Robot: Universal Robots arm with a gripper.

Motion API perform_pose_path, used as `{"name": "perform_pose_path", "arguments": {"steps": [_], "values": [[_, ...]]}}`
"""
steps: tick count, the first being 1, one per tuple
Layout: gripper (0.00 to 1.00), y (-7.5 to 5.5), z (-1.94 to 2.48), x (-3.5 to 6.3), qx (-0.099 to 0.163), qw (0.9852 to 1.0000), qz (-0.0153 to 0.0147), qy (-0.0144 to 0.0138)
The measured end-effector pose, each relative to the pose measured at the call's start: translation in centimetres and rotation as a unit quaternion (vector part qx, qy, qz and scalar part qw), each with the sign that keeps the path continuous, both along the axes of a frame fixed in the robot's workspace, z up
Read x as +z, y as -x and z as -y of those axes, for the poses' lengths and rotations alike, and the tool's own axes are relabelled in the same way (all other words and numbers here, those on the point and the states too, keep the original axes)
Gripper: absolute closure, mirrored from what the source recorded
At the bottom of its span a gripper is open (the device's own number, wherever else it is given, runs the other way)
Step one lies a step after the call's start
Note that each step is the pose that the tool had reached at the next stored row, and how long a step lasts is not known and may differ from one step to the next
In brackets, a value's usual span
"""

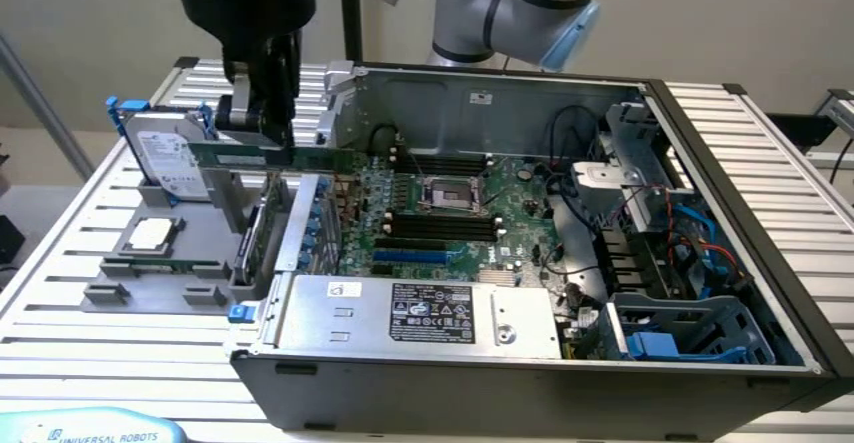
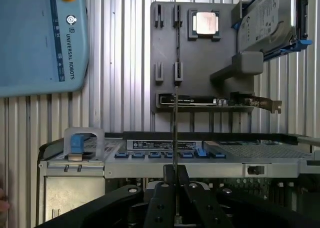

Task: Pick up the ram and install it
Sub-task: 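Pick up the ram and move it above insertion slot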

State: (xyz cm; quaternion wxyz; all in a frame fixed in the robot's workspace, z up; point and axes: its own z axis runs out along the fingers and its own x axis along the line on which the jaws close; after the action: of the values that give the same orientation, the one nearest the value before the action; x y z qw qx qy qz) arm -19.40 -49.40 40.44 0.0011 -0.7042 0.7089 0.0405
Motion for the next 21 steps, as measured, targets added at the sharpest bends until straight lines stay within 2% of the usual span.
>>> {"name": "perform_pose_path", "arguments": {"steps": [7, 13, 17, 21], "values": [[0.87, -3.2, -0.15, 0.00, 0.000, 1.0000, -0.0001, -0.0025], [0.87, -5.9, -0.58, -0.08, 0.000, 1.0000, -0.0006, -0.0037], [0.87, -7.7, -1.34, -0.39, 0.000, 1.0000, -0.0007, -0.0037], [0.87, -8.8, -2.71, -1.07, 0.000, 1.0000, -0.0007, -0.0037]]}}
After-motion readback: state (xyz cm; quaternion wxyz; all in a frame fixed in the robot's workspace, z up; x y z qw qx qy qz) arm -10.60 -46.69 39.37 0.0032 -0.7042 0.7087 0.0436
